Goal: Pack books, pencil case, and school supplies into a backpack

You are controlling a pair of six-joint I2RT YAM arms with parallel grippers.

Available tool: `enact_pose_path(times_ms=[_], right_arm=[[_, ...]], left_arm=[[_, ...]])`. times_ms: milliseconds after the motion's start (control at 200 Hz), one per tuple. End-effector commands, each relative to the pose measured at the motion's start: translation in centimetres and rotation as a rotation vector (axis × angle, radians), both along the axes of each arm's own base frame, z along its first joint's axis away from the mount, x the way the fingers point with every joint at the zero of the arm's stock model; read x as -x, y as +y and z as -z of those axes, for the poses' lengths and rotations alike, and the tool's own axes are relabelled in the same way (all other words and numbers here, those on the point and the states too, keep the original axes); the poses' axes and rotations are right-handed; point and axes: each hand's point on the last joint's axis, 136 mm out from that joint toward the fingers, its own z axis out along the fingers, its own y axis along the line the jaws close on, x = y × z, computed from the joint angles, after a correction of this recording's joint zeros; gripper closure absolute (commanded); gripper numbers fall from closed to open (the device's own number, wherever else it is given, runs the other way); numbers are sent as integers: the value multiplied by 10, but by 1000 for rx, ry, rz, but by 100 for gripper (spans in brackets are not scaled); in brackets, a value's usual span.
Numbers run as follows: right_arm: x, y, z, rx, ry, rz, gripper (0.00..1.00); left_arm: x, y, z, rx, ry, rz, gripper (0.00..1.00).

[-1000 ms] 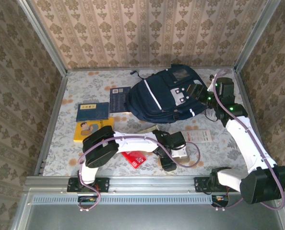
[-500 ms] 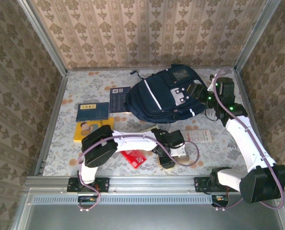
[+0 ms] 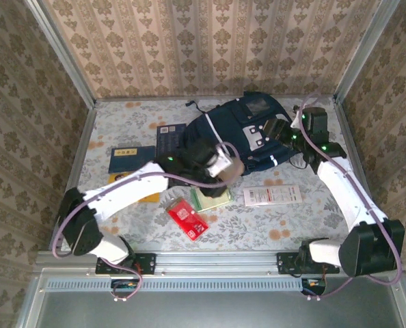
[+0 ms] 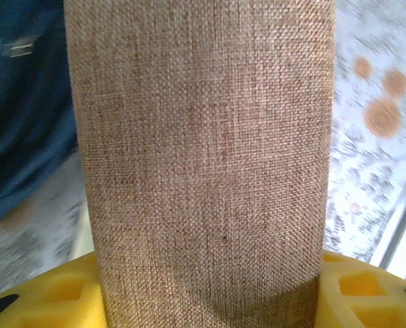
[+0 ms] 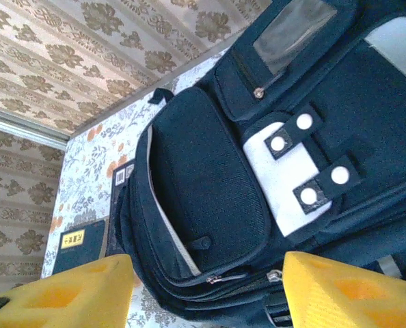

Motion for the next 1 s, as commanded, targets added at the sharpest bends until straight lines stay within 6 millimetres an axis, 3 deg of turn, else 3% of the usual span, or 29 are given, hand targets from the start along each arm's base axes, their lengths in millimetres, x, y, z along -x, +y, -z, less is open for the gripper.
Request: enact_pose_path(times_ms=[0,80,200,330,455,705,880,995], right_arm=[[-15,37,-15,-18,-31,-157,40],[-28,66,8,8,48,-235,39],[-39,103,26,59,109,-366,39],[-52,125,45,90,141,-478,42],[-66,132,70,134,206,-529,44],[-71,149,104,210,317,-642,45],[-67,161,121,217,384,-680,45],[-55,181,127,175,401,-750,48]], left_arm=[[-29,44,-9,86,129,-291,60],[-54,74,-16,137,189,-462,61],[-83,113,-28,194,214,-667,63],[-107,150,-41,332,218,-841,62],[-120,177,-44,374,181,-930,62],[-119,179,-23,393,215,-948,61],[-121,174,-27,425,234,-938,60],[-120,174,-27,438,242,-939,60]])
